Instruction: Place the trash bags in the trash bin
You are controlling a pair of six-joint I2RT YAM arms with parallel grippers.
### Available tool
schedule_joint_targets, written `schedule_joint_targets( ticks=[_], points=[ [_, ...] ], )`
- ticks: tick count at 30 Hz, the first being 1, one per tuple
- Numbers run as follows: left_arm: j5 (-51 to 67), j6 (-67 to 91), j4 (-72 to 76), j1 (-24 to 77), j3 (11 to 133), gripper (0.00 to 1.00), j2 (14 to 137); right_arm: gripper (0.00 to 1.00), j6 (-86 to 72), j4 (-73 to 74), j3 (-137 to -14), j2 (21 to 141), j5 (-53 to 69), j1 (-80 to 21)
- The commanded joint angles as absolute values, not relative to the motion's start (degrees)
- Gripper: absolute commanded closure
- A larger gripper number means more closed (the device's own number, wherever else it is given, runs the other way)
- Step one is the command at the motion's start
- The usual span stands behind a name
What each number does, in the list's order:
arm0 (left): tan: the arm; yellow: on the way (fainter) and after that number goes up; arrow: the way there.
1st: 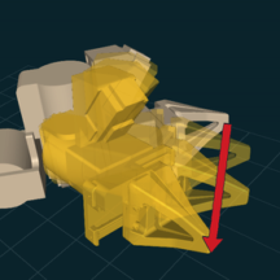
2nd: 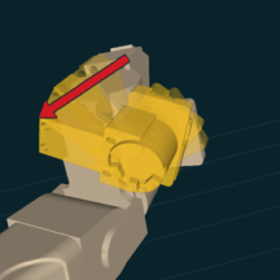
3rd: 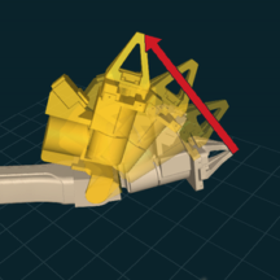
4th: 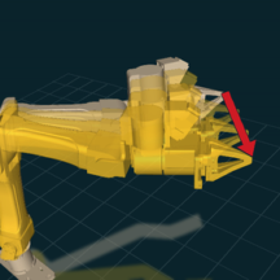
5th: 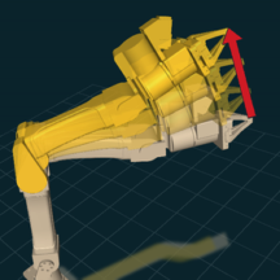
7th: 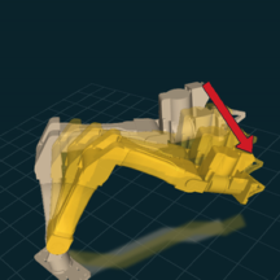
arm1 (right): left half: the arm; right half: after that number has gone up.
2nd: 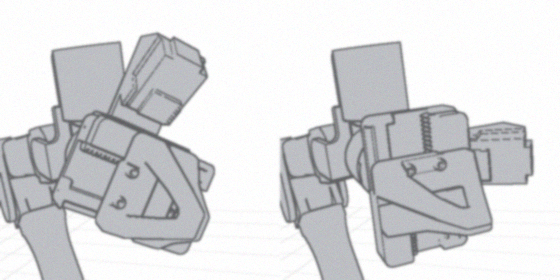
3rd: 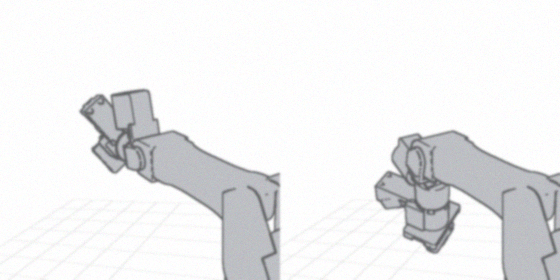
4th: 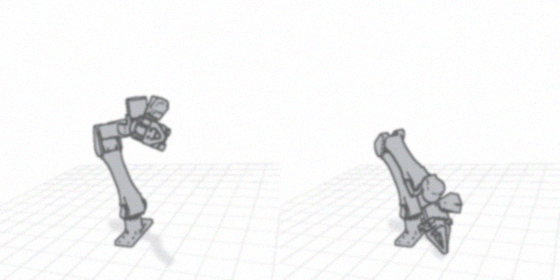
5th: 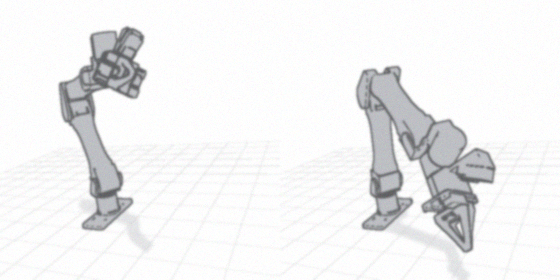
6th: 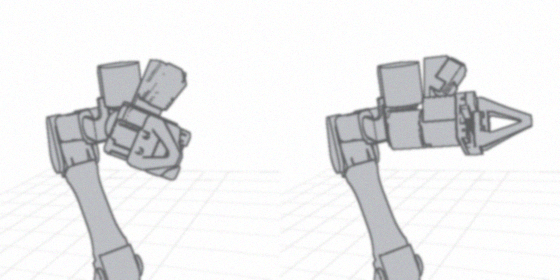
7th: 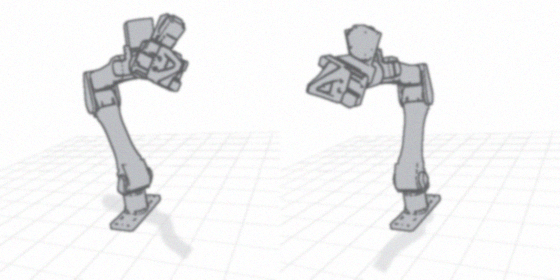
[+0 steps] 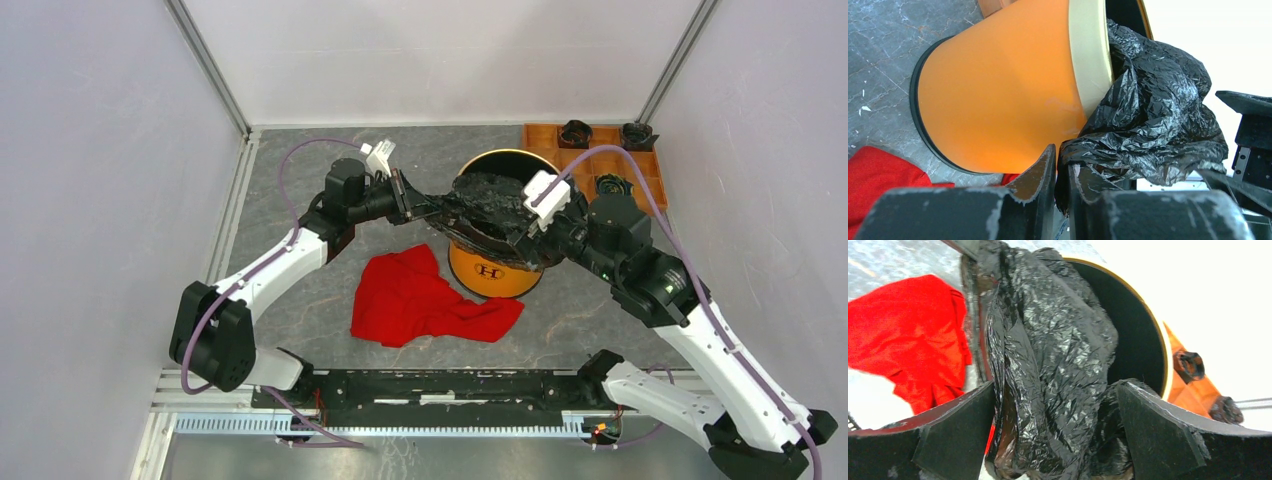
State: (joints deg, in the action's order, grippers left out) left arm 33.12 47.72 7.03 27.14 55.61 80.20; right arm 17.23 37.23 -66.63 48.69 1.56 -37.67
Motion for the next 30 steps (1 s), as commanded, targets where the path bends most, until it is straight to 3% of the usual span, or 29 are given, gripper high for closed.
schedule_joint_targets(
  ticks=[1,2,4,5,11,16,25,30],
  points=[
    [33.6,47.7,9.4,27.5,58.3,0.81,79.9,0.11,19.7,31.3,-67.2,50.0,-12.1,-38.9],
    [33.6,47.7,9.3,27.5,58.3,0.81,79.9,0.21,18.7,30.0,-67.5,50.2,-13.6,-38.8],
    [33.5,47.6,9.2,27.5,58.2,0.81,79.8,0.56,15.9,27.1,-67.9,50.6,-16.6,-38.9],
    [33.4,47.6,9.2,27.5,58.2,0.81,79.9,0.64,14.3,25.2,-67.8,50.7,-17.9,-38.8],
    [33.4,47.5,9.1,27.5,58.9,0.80,80.5,0.91,12.7,20.4,-70.3,57.9,-28.4,-38.7],
    [33.5,47.2,9.2,27.5,59.6,0.80,81.3,1.00,15.5,13.3,-73.9,64.9,-25.9,-35.3],
    [33.4,47.5,11.0,27.5,61.2,0.84,84.7,0.99,21.8,8.6,-81.3,80.4,-14.5,-25.9],
    [33.4,48.0,12.5,27.5,61.9,0.95,87.8,0.95,24.3,8.7,-85.9,87.2,-10.6,-24.9]
  ],
)
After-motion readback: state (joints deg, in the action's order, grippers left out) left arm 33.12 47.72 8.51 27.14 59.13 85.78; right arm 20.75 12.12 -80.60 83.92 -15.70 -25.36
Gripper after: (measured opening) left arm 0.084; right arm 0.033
